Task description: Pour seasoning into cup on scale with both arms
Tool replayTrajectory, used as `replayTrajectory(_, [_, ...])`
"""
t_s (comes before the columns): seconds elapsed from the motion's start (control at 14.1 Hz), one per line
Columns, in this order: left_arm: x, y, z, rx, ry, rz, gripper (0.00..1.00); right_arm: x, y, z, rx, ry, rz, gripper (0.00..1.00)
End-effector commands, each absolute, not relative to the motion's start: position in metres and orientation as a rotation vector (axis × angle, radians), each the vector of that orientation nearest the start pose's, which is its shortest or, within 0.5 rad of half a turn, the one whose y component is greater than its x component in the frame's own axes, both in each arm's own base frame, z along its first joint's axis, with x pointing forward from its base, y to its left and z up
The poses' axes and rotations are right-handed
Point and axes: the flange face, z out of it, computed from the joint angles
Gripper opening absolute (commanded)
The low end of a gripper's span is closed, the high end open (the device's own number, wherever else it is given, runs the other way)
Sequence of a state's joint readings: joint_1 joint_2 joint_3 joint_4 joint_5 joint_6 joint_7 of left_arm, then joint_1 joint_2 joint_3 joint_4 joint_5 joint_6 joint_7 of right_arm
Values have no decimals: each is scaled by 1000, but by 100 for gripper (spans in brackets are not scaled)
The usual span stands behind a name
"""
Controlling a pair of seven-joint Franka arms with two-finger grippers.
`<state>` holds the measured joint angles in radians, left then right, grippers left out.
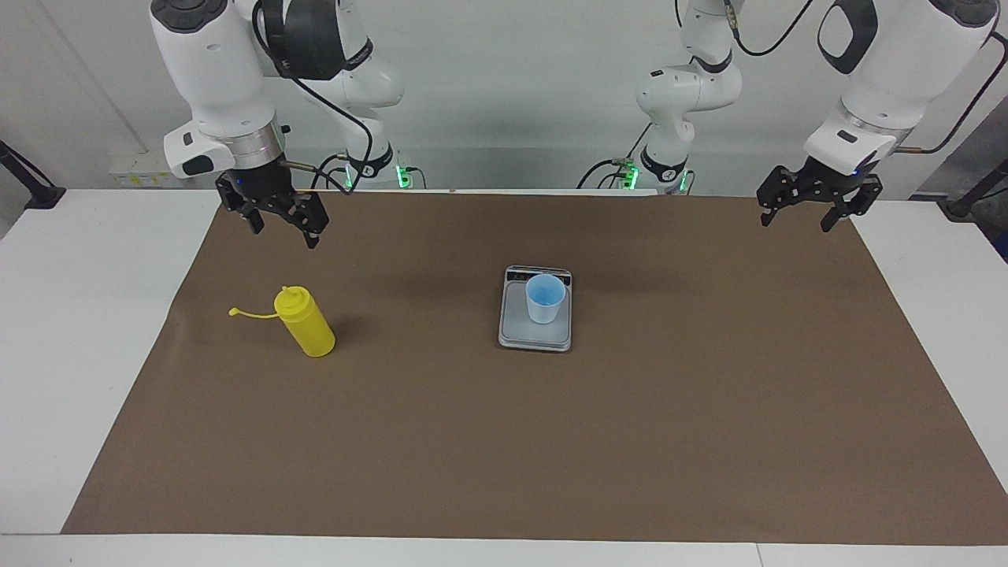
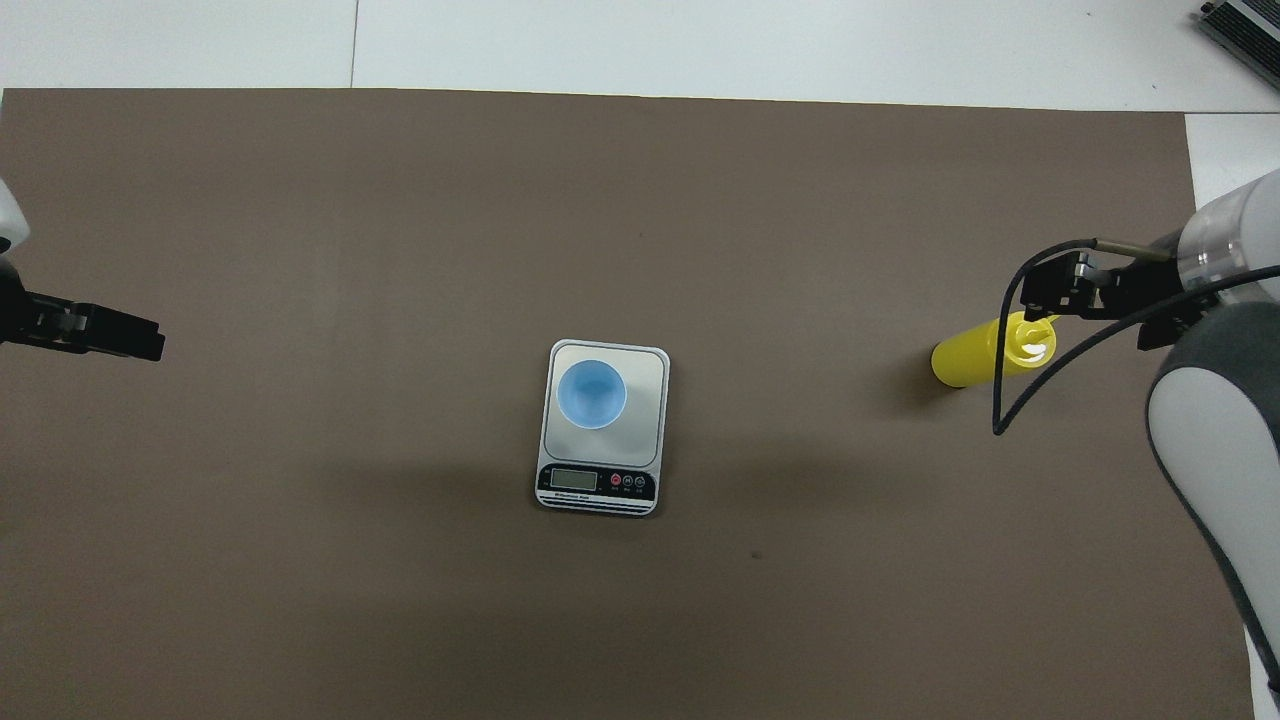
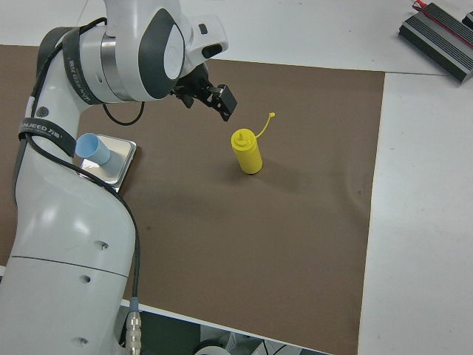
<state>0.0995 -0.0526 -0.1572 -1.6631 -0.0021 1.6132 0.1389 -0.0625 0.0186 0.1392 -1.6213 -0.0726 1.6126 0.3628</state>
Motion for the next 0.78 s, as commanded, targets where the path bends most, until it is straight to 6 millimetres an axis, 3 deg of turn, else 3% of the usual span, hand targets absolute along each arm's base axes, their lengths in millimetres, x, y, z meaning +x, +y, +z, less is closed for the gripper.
replayTrajectory(0.0, [537, -36, 616, -3133, 295, -16, 100, 540, 40, 588, -3200, 403, 93, 100])
replayTrajectory(0.35, [537, -37, 615, -3133, 297, -14, 100, 543, 43, 589, -3205, 267, 55, 100])
replayTrajectory(0.71, [537, -36, 614, -3133, 295, -11, 100, 545, 44, 590, -3167, 277, 45, 100])
